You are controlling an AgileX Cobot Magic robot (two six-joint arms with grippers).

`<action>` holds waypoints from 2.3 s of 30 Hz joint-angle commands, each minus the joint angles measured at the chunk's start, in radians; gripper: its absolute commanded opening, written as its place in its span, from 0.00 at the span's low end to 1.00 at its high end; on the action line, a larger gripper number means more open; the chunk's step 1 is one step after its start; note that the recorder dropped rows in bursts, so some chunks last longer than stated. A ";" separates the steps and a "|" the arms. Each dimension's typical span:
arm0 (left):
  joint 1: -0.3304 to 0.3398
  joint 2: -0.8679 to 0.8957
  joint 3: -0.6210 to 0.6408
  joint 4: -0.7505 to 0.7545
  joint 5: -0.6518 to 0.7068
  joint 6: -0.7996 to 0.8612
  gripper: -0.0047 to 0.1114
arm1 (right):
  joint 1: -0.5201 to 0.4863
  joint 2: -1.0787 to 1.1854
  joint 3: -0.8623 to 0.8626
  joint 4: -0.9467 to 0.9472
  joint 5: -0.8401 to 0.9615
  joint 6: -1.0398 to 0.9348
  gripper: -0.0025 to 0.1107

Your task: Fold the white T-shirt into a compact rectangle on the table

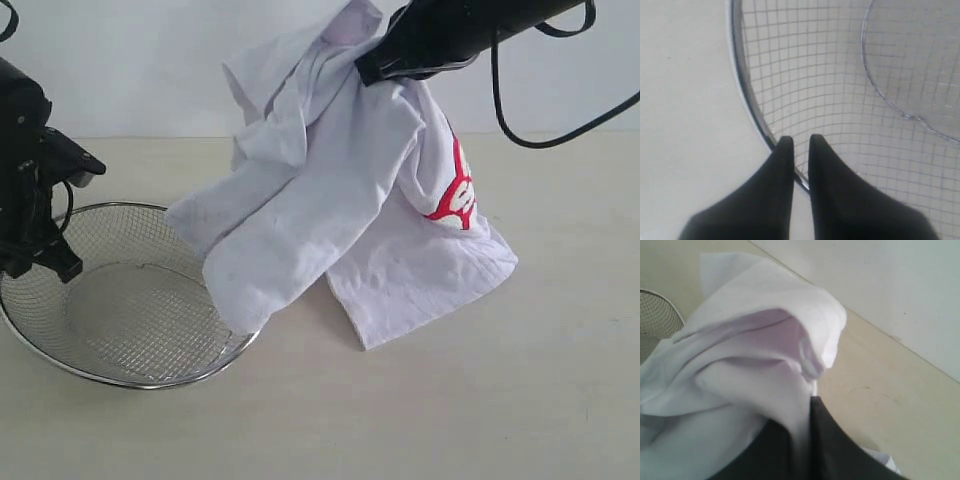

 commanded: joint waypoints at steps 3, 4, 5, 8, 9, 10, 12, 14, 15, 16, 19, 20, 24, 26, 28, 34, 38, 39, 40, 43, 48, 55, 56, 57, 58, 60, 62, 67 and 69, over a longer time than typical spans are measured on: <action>0.057 -0.012 -0.005 0.020 -0.035 -0.029 0.11 | -0.027 -0.016 -0.004 -0.015 0.011 -0.009 0.02; 0.068 -0.012 -0.005 0.020 -0.044 -0.029 0.11 | -0.033 -0.016 -0.004 -0.017 0.015 -0.009 0.02; 0.076 -0.012 -0.005 0.020 -0.053 -0.029 0.11 | -0.040 -0.016 -0.004 -0.017 0.021 -0.009 0.02; 0.097 -0.012 -0.005 0.015 -0.067 -0.031 0.11 | -0.066 -0.016 -0.004 -0.016 0.038 -0.009 0.02; 0.100 -0.012 -0.005 0.015 -0.079 -0.031 0.11 | -0.075 -0.016 -0.004 -0.016 0.040 -0.009 0.02; 0.102 -0.012 -0.005 0.015 -0.080 -0.031 0.11 | -0.080 -0.016 -0.004 -0.016 0.046 -0.009 0.02; 0.102 -0.012 -0.009 0.015 -0.088 -0.031 0.11 | -0.086 -0.016 -0.004 -0.018 0.062 -0.020 0.02; 0.102 -0.012 -0.019 0.012 -0.086 -0.031 0.11 | -0.086 -0.016 -0.004 -0.018 0.079 -0.034 0.02; 0.102 -0.012 -0.027 0.012 -0.080 -0.031 0.11 | -0.086 -0.014 -0.004 -0.016 0.085 -0.036 0.02; 0.102 -0.012 -0.033 0.004 -0.075 -0.031 0.11 | -0.086 -0.008 -0.004 -0.016 0.095 -0.036 0.02; 0.102 -0.012 -0.044 -0.028 -0.073 -0.031 0.11 | -0.086 0.023 -0.004 -0.016 0.150 -0.034 0.02; 0.102 -0.012 -0.044 -0.039 -0.075 -0.031 0.11 | -0.085 0.034 -0.004 -0.011 0.165 -0.034 0.02; 0.102 -0.012 -0.044 -0.094 -0.082 -0.024 0.11 | -0.085 0.093 -0.004 0.017 0.202 -0.034 0.04; 0.102 -0.020 -0.044 -0.152 -0.100 0.000 0.11 | -0.085 0.116 -0.004 0.017 0.229 -0.034 0.16; 0.102 -0.035 -0.044 -0.248 -0.118 0.055 0.11 | -0.085 0.135 -0.004 0.017 0.238 -0.031 0.39; 0.102 -0.102 -0.052 -0.337 -0.096 0.092 0.11 | -0.085 0.154 -0.004 0.017 0.245 0.029 0.57; 0.106 -0.166 -0.050 -0.357 -0.057 0.058 0.11 | -0.085 0.154 -0.004 0.020 0.254 0.031 0.50; 0.106 -0.183 -0.047 -0.370 -0.050 0.055 0.11 | -0.085 0.154 -0.004 0.020 0.264 0.031 0.50; 0.106 -0.198 -0.041 -0.383 -0.050 0.049 0.11 | -0.085 0.152 -0.004 0.022 0.266 0.033 0.50; 0.107 -0.249 -0.013 -0.430 -0.052 0.050 0.11 | -0.085 0.136 -0.004 0.060 0.301 0.023 0.50; 0.107 -0.351 0.121 -0.586 -0.131 0.077 0.11 | -0.085 0.121 0.015 0.125 0.348 -0.016 0.50; 0.107 -0.423 0.322 -0.733 -0.200 0.113 0.11 | -0.083 0.123 0.102 0.144 0.298 -0.030 0.50; 0.107 -0.431 0.349 -0.742 -0.200 0.113 0.11 | -0.083 0.123 0.105 0.146 0.295 -0.030 0.50; 0.107 -0.437 0.376 -0.748 -0.205 0.113 0.11 | -0.083 0.123 0.105 0.145 0.300 -0.025 0.50; 0.107 -0.446 0.401 -0.748 -0.218 0.113 0.11 | -0.083 0.121 0.105 0.155 0.308 -0.023 0.50; 0.107 -0.469 0.441 -0.755 -0.244 0.113 0.11 | -0.083 0.109 0.105 0.177 0.327 -0.023 0.50; 0.107 -0.492 0.472 -0.776 -0.270 0.113 0.11 | -0.083 0.091 0.105 0.200 0.366 -0.023 0.50; 0.107 -0.517 0.484 -0.800 -0.273 0.113 0.11 | -0.085 0.060 0.105 0.184 0.344 -0.007 0.50; 0.107 -0.517 0.484 -0.808 -0.247 0.113 0.11 | -0.085 0.043 0.105 0.188 0.354 -0.004 0.49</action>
